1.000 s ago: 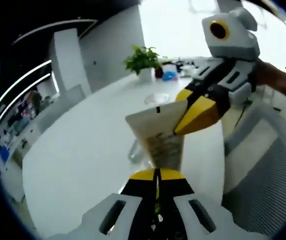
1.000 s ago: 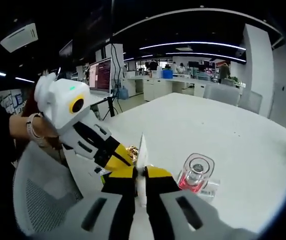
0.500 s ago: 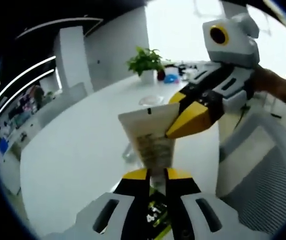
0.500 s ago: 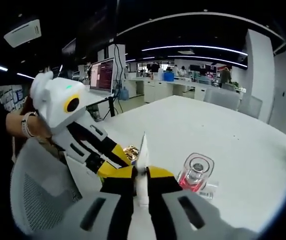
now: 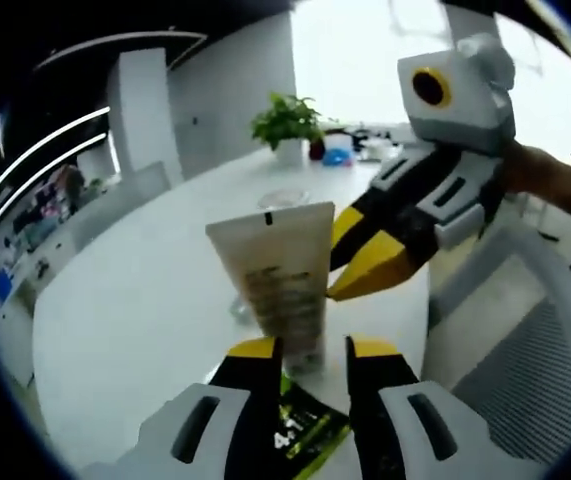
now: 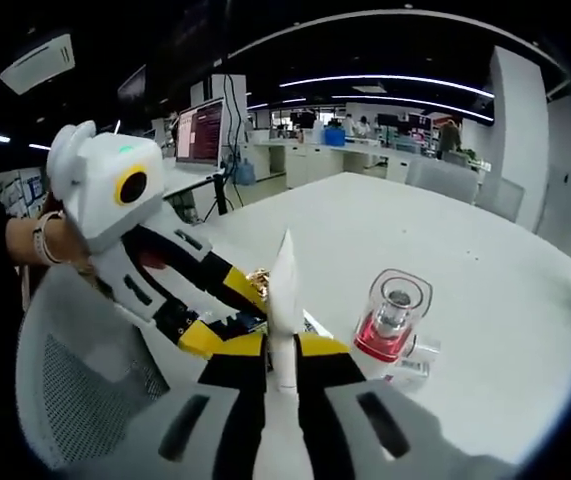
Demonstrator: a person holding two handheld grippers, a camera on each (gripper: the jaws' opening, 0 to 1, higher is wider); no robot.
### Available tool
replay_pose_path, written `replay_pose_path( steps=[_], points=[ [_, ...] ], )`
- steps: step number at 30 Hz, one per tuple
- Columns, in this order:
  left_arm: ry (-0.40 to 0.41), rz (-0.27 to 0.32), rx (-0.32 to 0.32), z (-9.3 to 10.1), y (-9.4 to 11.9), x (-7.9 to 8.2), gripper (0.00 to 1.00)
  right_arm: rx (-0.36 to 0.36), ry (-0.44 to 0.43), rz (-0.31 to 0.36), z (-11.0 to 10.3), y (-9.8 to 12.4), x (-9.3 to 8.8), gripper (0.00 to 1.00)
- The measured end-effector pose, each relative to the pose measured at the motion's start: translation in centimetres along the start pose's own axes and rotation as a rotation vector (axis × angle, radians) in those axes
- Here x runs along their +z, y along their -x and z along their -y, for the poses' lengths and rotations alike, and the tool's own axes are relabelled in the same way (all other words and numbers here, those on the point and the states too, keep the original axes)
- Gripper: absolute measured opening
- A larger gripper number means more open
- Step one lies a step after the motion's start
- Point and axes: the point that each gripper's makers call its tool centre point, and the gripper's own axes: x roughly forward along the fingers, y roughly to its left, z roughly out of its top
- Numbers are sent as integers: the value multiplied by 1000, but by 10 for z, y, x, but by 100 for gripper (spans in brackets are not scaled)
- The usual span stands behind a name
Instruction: Arrange the skincare products in the storage area until every visible bottle or jar stands upright without overlapping.
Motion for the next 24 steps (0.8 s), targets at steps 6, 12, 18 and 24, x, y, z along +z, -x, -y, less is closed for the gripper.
replay_pose_path(
  steps=[6,12,18,24],
  points=[
    [1,5,9,-3,-2,2,24,33,-5,2,-10,-2,1,3],
    [-5,1,15,-6,-3,0,23,46,5,-9,-14,-8,0,3],
    [1,-5,30,-11,-7,-3,22,52,16,-8,-14,-11,5,2],
    [16,-5,49,-16,-14,-5,22,59,32,-14,-16,-15,7,2]
  ],
)
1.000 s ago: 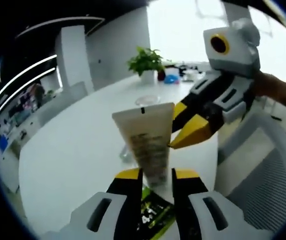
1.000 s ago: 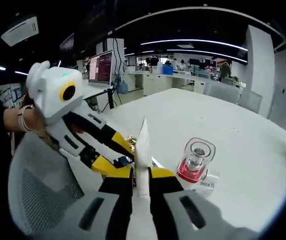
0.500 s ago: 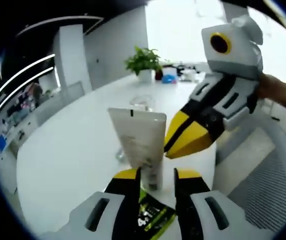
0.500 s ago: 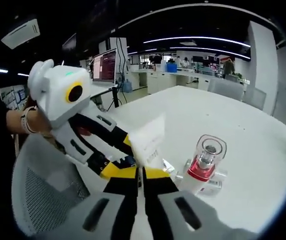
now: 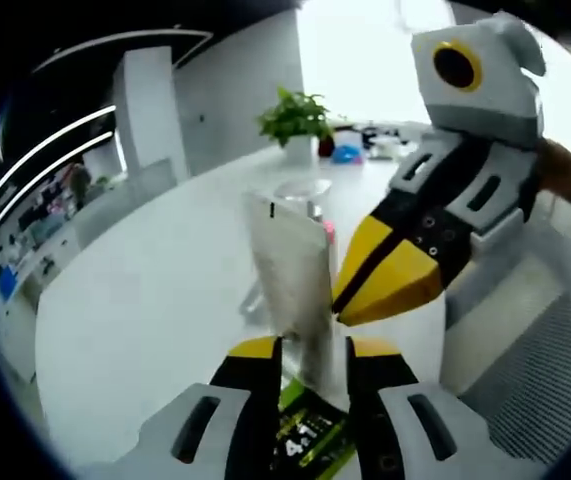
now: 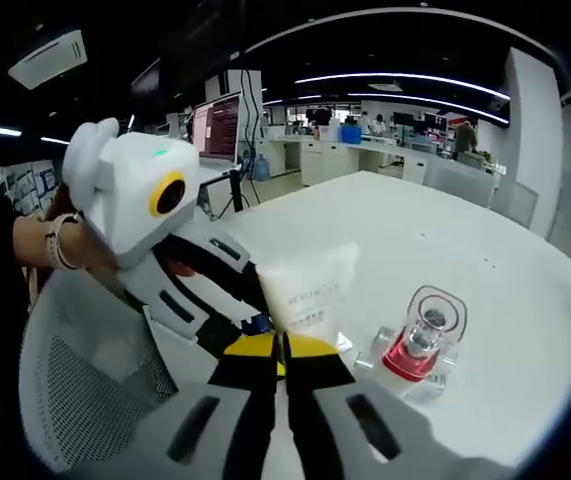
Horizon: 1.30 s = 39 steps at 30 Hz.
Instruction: Arrange the skincare products in the storage area until every visible bottle or jar stands upright without overlapping.
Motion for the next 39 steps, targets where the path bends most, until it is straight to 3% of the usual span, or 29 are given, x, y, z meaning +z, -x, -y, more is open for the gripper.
replay_pose_path(
  steps=[8,31,39],
  points=[
    [45,0,20,-5,-10,-4,20,-7,-8,-3,2,-2,-2,3],
    [25,-23,9,-14,-13,-17,18,-68,-58,-10,22,23,-20,4],
    [-80,-17,-44,-4,-16,-16,15,-86,-74,-13,29,32,-26,5]
  ],
)
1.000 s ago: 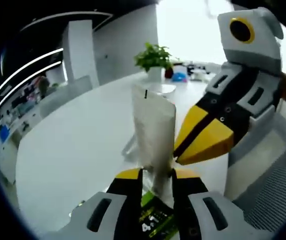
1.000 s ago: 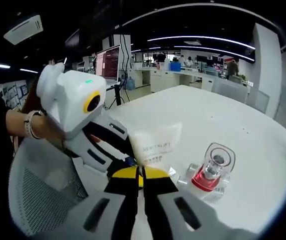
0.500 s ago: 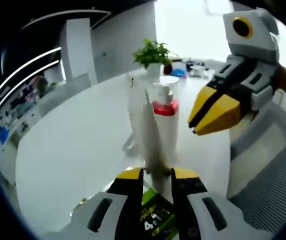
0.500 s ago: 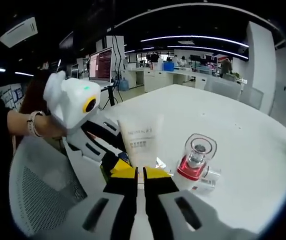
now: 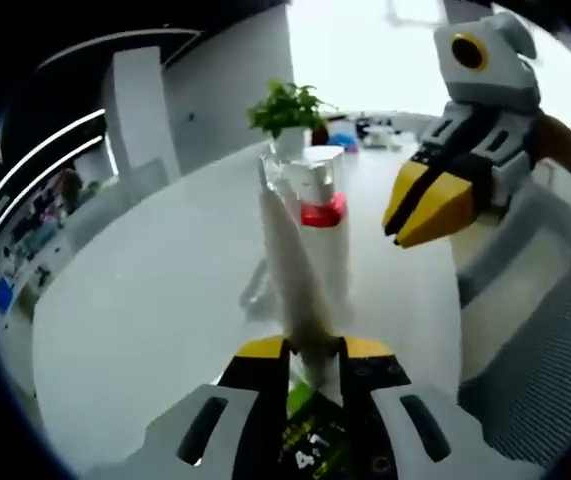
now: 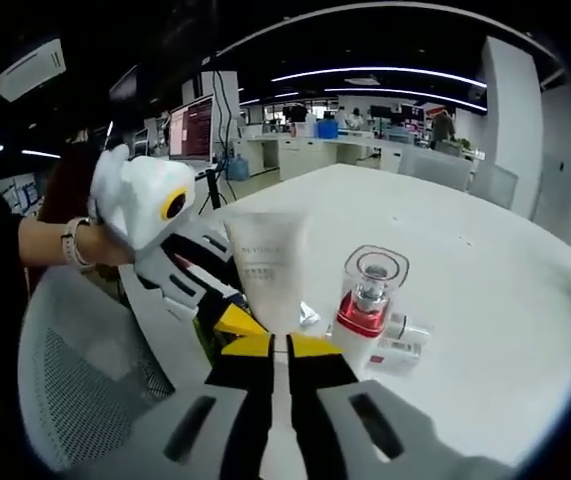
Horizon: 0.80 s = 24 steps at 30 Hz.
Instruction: Arrange the skincare products in the storage area until every visible bottle or jar stands upright without overlapping.
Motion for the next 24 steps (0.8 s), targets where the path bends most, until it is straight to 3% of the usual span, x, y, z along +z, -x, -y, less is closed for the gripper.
replay_pose_path(
  steps=[14,24],
  points=[
    [-101,23,-117,-2,-4,3,14,-59,-24,-5,18,12,-7,13],
    [-163,32,-198,-1,-6,5,13,-77,-25,-11,27,18,-10,28]
  ],
)
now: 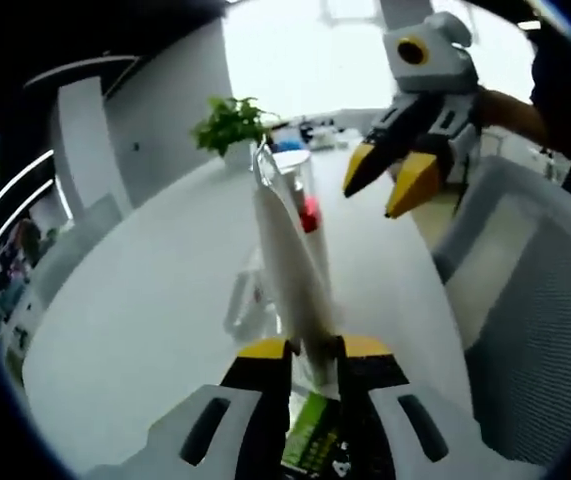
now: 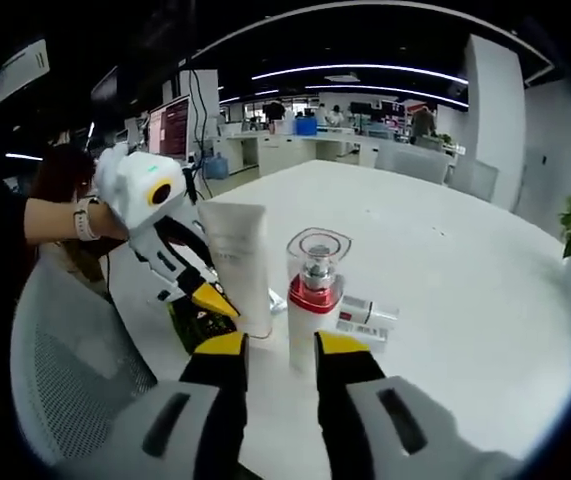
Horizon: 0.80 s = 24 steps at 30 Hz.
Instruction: Arrange the skincare products in the storage area until every visible bottle or jar stands upright without overlapping.
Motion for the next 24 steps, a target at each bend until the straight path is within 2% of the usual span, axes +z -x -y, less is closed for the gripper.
replay_pose_path(
  steps=[11,19,24],
  points=[
    [-45,5,-58,-4,-5,4,14,24,13,-7,3,-3,1,41],
    [-78,7,-85,-5,-8,6,15,40,30,-23,11,-18,-5,37],
    [-78,11,-91,-7,-10,6,15,40,32,-5,20,-28,-5,37]
  ],
)
